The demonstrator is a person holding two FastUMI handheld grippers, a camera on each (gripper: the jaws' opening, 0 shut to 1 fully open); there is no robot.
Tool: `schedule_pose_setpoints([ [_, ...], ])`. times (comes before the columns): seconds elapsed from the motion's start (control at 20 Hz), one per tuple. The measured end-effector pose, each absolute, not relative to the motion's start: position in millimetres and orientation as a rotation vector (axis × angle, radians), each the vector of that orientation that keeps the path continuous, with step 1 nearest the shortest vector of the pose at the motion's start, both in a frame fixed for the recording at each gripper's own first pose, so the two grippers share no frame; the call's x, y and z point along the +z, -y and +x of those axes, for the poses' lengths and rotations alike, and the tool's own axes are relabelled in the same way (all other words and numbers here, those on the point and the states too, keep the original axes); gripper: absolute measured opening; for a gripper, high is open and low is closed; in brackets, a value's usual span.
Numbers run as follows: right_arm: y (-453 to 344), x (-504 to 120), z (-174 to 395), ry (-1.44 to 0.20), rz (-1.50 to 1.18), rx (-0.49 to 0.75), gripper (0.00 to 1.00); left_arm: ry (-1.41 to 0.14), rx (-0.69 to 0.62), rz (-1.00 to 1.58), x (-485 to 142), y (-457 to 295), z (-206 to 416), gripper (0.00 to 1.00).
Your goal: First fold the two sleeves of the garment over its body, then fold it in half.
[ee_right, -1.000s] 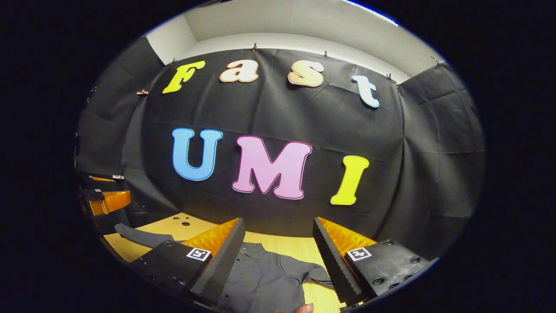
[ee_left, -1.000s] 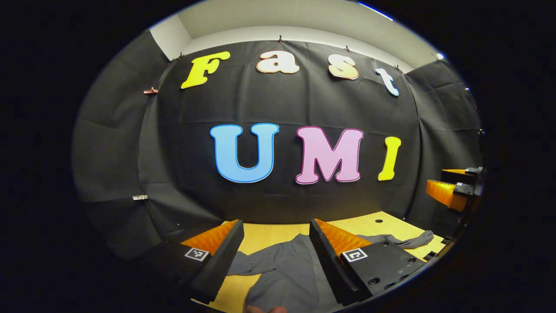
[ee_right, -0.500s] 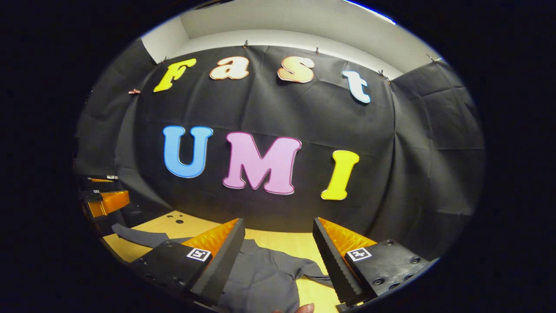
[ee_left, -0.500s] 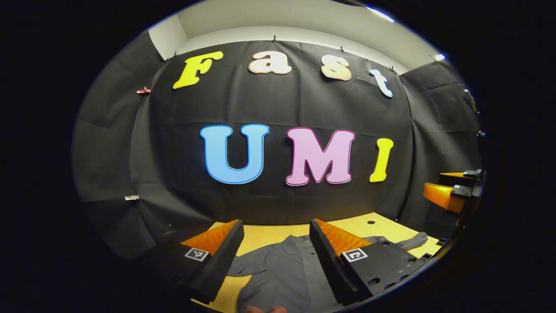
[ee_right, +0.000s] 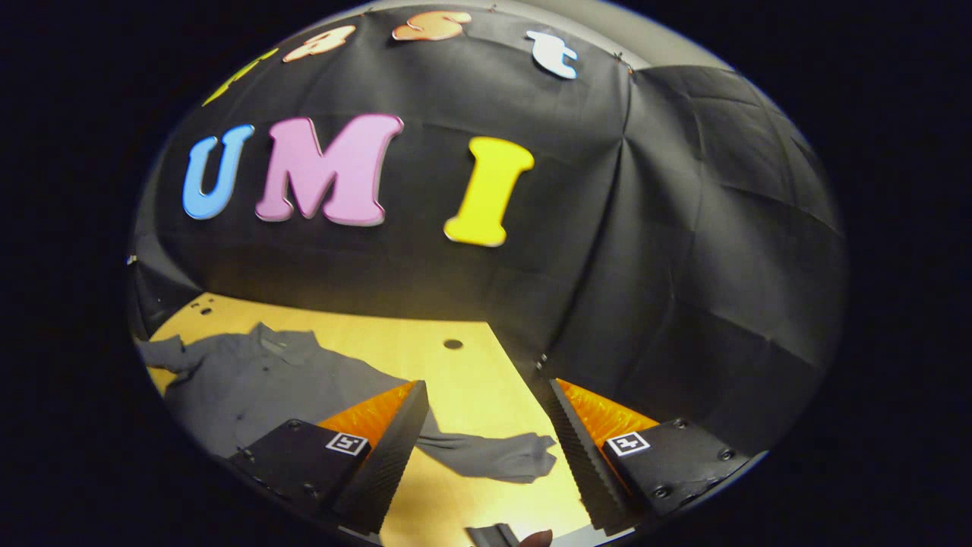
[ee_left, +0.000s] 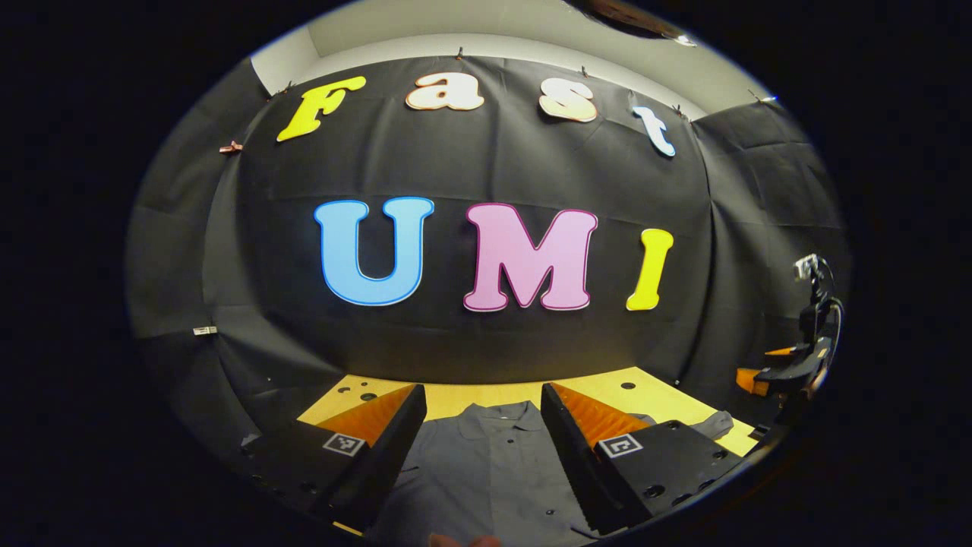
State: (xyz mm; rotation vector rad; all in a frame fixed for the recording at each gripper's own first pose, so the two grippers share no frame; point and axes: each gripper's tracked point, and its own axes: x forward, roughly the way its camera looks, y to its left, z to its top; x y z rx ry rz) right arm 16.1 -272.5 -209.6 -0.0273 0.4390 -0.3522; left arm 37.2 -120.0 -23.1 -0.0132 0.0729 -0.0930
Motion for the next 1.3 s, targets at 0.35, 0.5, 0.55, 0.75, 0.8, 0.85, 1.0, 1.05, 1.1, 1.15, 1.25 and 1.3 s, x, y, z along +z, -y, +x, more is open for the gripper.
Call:
schedule_pose_setpoints([
  [0.35, 334, -362, 27, -0.668, 0.095, -0.364, 0.98, -0.144, -0.008, 0.003, -44, 152, 53, 0.96],
  [0.5, 341, -408, 29, -0.743, 0.102, -0.356, 0.97, -0.173, 0.012, 0.022, -55, 160, 57, 0.96],
  [0.55, 342, -422, 28, -0.766, 0.109, -0.35, 0.97, -0.178, 0.019, 0.021, -56, 161, 59, 0.96],
  [0.75, 338, -460, 21, -0.865, 0.134, -0.315, 0.97, -0.187, 0.055, 0.038, -54, 158, 62, 0.96],
  [0.8, 336, -457, 26, -0.828, 0.157, -0.323, 0.96, -0.187, 0.063, 0.046, -53, 156, 61, 0.96],
  [0.85, 333, -464, 28, -0.843, 0.174, -0.305, 0.97, -0.186, 0.07, 0.056, -51, 155, 60, 0.95],
  [1.0, 325, -463, 37, -0.82, 0.191, -0.271, 0.63, -0.186, 0.079, 0.071, -48, 152, 57, 0.95],
  [1.05, 326, -465, 39, -0.827, 0.169, -0.283, 0.36, -0.184, 0.082, 0.069, -46, 151, 57, 0.95],
  [1.1, 326, -463, 40, -0.832, 0.152, -0.289, 0.08, -0.185, 0.085, 0.066, -45, 148, 55, 0.95],
  [1.15, 323, -463, 44, -0.831, 0.149, -0.291, 0.06, -0.184, 0.088, 0.067, -44, 146, 54, 0.95],
  [1.25, 322, -442, 45, -0.768, 0.183, -0.294, 0.05, -0.178, 0.092, 0.078, -41, 138, 52, 0.94],
  [1.3, 322, -426, 46, -0.735, 0.195, -0.302, 0.05, -0.175, 0.09, 0.082, -40, 134, 49, 0.94],
])
